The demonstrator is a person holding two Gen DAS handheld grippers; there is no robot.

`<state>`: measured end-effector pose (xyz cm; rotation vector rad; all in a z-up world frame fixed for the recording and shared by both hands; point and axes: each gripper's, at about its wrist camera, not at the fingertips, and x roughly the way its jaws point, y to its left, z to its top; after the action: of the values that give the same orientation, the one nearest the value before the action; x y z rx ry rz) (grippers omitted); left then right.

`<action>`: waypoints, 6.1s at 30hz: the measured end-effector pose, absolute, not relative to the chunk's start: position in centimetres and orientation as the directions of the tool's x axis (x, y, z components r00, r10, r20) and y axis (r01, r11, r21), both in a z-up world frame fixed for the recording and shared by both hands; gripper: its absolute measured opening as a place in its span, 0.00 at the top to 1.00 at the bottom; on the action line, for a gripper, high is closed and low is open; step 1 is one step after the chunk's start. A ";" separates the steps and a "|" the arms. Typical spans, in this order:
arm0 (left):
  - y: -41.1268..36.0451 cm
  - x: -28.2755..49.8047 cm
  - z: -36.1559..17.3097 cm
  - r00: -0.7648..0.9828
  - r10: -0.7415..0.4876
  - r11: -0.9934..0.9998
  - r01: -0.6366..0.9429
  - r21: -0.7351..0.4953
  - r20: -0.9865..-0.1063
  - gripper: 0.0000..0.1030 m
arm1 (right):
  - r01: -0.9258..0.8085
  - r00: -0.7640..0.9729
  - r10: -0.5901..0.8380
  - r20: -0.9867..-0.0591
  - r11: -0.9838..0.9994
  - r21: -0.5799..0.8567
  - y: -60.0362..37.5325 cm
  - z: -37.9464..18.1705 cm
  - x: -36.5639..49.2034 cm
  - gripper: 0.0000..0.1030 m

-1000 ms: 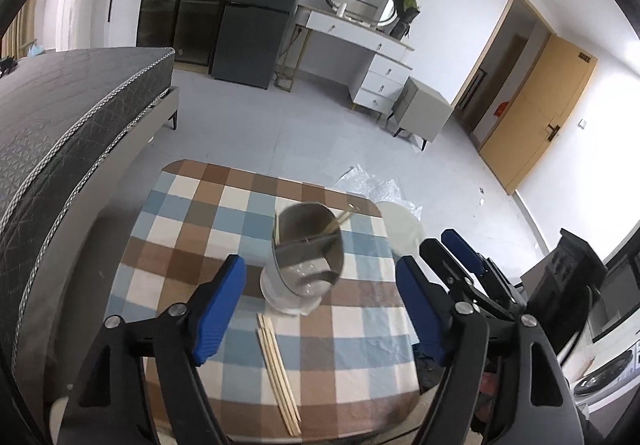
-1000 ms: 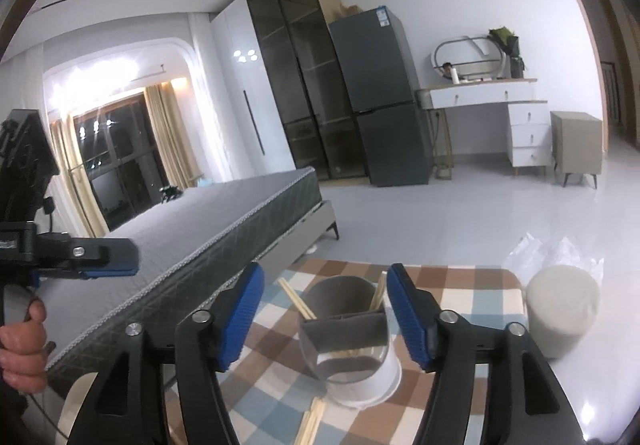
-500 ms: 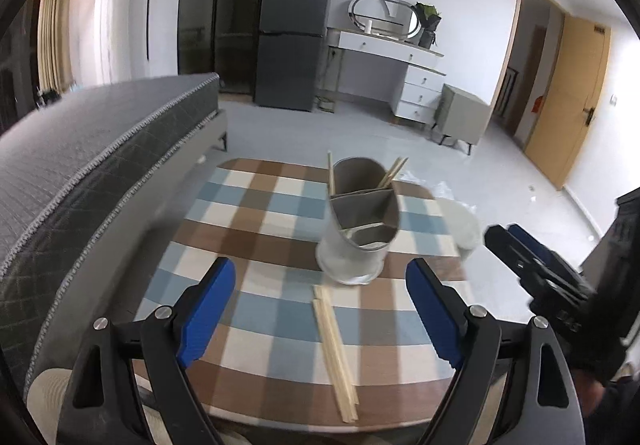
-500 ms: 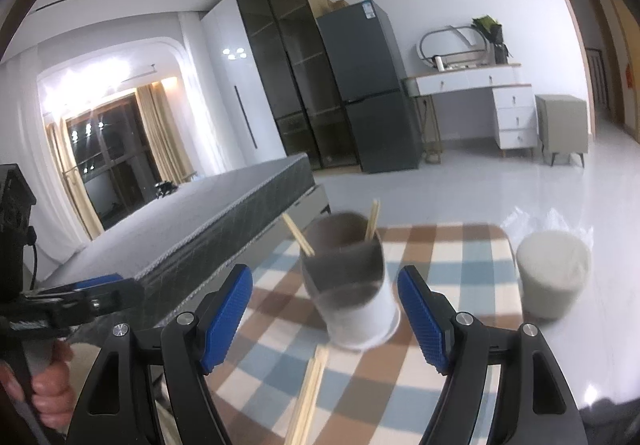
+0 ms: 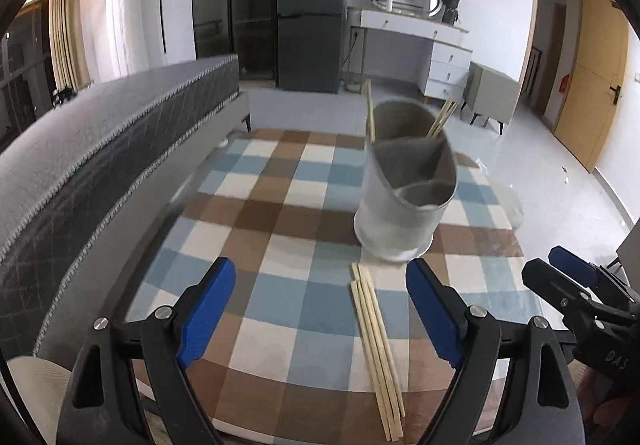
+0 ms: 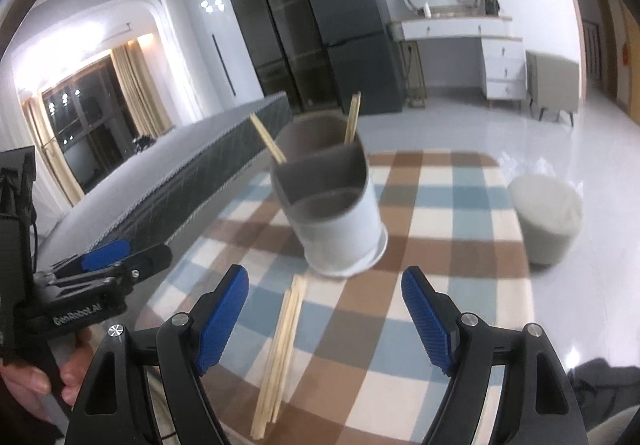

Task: Organize utensils
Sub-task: 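Lower both tools toward the wooden chopstick bundle on the cloth, then grasp one chopstick from the bundle with the right tool, then lift the right tool's chopstick while the left tool grasps a chopstick from the bundle, then carry both held chopsticks up over the grey holder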

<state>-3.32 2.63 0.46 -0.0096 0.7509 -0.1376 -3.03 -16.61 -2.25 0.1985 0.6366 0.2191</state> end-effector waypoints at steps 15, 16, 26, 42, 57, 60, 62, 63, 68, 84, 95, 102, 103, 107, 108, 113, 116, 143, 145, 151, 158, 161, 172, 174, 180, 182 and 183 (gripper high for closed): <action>4.8 -0.8 -1.0 0.650 -0.106 0.993 0.032 -0.112 -0.753 0.19 | -0.180 0.577 0.261 -0.774 0.965 0.192 -13.3 -6.9 -0.1 0.40; 5.1 -0.7 -1.0 0.643 -0.115 0.992 0.029 -0.126 -0.757 0.19 | -0.192 0.560 0.256 -0.788 0.965 0.177 -12.8 -7.3 0.2 0.40; 8.7 0.4 -0.1 0.634 -0.149 0.968 -0.062 -0.242 -0.759 0.19 | -0.295 0.401 0.205 -0.893 0.952 0.087 -8.2 -10.4 3.8 0.57; 11.7 1.8 -0.3 0.606 -0.190 0.925 -0.152 -0.347 -0.772 0.19 | -0.321 0.287 0.081 -0.954 0.947 -0.016 -6.1 -13.5 7.3 0.80; 13.1 2.1 -0.4 0.598 -0.206 0.894 -0.208 -0.397 -0.775 0.19 | -0.345 0.252 0.011 -0.968 0.935 -0.079 -4.0 -13.7 8.9 0.80; 13.2 2.2 -0.5 0.593 -0.207 0.893 -0.210 -0.398 -0.778 0.19 | -0.341 0.241 -0.025 -0.970 0.934 -0.109 -3.0 -14.1 9.4 0.83; 13.3 2.2 -0.6 0.592 -0.209 0.891 -0.214 -0.401 -0.778 0.19 | -0.335 0.253 -0.037 -0.967 0.934 -0.124 -2.5 -13.9 9.8 0.84; 13.3 2.2 -0.6 0.591 -0.209 0.889 -0.217 -0.403 -0.779 0.19 | -0.331 0.252 -0.038 -0.967 0.936 -0.123 -2.4 -13.9 10.0 0.85; 13.6 2.2 -0.8 0.577 -0.219 0.884 -0.223 -0.410 -0.787 0.19 | -0.351 0.256 -0.023 -0.966 0.929 -0.115 -1.9 -13.9 9.6 0.96; 13.6 2.3 -1.3 0.552 -0.225 0.885 -0.229 -0.406 -0.803 0.19 | -0.409 0.271 0.027 -0.962 0.908 -0.090 -3.3 -12.9 6.7 0.88; 12.9 2.7 -2.7 0.502 -0.168 0.917 -0.236 -0.322 -0.848 0.19 | -0.384 0.334 0.092 -0.938 0.922 -0.046 -3.1 -12.0 8.3 0.95; 8.3 3.1 -6.3 0.363 -0.186 0.969 -0.085 -0.231 -0.913 0.19 | -0.219 0.498 0.233 -0.835 0.966 0.139 -10.5 -7.5 6.9 0.95; 7.6 3.1 -6.9 0.338 -0.192 0.972 -0.062 -0.226 -0.921 0.19 | -0.184 0.525 0.250 -0.814 0.967 0.178 -12.0 -6.8 6.5 0.95; 4.7 2.5 -9.3 0.249 -0.188 0.981 0.007 -0.192 -0.950 0.19 | -0.045 0.603 0.306 -0.737 0.935 0.352 -17.4 -5.7 5.8 0.95; 4.2 2.4 -9.6 0.241 -0.178 0.984 0.018 -0.179 -0.954 0.19 | -0.005 0.623 0.318 -0.714 0.915 0.403 -19.0 -5.6 5.3 0.95; 2.4 1.9 -10.6 0.229 -0.100 0.995 0.037 -0.094 -0.968 0.19 | 0.097 0.668 0.347 -0.658 0.836 0.540 -22.9 -5.7 3.6 0.95; 1.8 1.6 -11.5 0.222 -0.063 0.998 0.044 -0.054 -0.973 0.19 | 0.119 0.689 0.362 -0.628 0.799 0.590 -24.5 -5.5 3.1 0.95; -1.4 1.8 -11.3 0.255 -0.003 0.998 0.062 0.013 -0.967 0.33 | 0.054 0.750 0.373 -0.546 0.788 0.613 -26.5 -4.0 2.6 0.95; -1.8 2.6 -11.0 0.265 -0.014 0.996 0.083 0.009 -0.964 0.43 | 0.050 0.750 0.373 -0.547 0.792 0.608 -26.4 -3.9 2.6 0.95; -4.4 4.5 -10.6 0.292 -0.014 0.989 0.146 0.030 -0.956 0.81 | 0.036 0.743 0.374 -0.556 0.806 0.591 -25.9 -4.0 2.7 0.95; -4.7 6.1 -10.6 0.241 -0.055 0.990 0.139 -0.022 -0.969 0.98 | 0.015 0.740 0.351 -0.574 0.844 0.535 -24.9 -4.1 2.5 0.95; -4.1 6.2 -10.0 0.240 -0.087 0.993 0.103 -0.063 -0.967 0.98 | -0.008 0.752 0.346 -0.561 0.856 0.517 -24.4 -3.5 1.9 0.95; -1.5 0.2 -0.5 0.563 -0.215 0.976 0.112 -0.185 -0.798 0.98 | -0.098 0.812 0.300 -0.500 0.915 0.391 -21.0 -0.9 -0.7 0.95; -1.4 -0.8 0.7 0.625 -0.222 0.975 0.128 -0.182 -0.749 0.98 | -0.104 0.817 0.293 -0.497 0.922 0.374 -20.6 -0.8 -1.1 0.95; -0.8 -1.7 2.2 0.688 -0.251 0.968 0.182 -0.173 -0.681 0.98 | -0.105 0.829 0.268 -0.491 0.937 0.334 -19.5 -0.5 -2.1 0.95; -1.1 -1.7 2.1 0.685 -0.256 0.966 0.199 -0.162 -0.682 0.98 | -0.107 0.831 0.261 -0.491 0.942 0.319 -19.2 -0.4 -2.4 0.95; -1.1 -1.7 2.1 0.687 -0.256 0.966 0.204 -0.158 -0.680 0.98 | -0.109 0.832 0.259 -0.490 0.943 0.313 -19.1 -0.3 -2.5 0.95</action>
<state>-1.73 -1.15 2.12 -0.0720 0.7724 -0.2577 -2.46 -19.06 -0.35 0.2797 0.5553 0.1975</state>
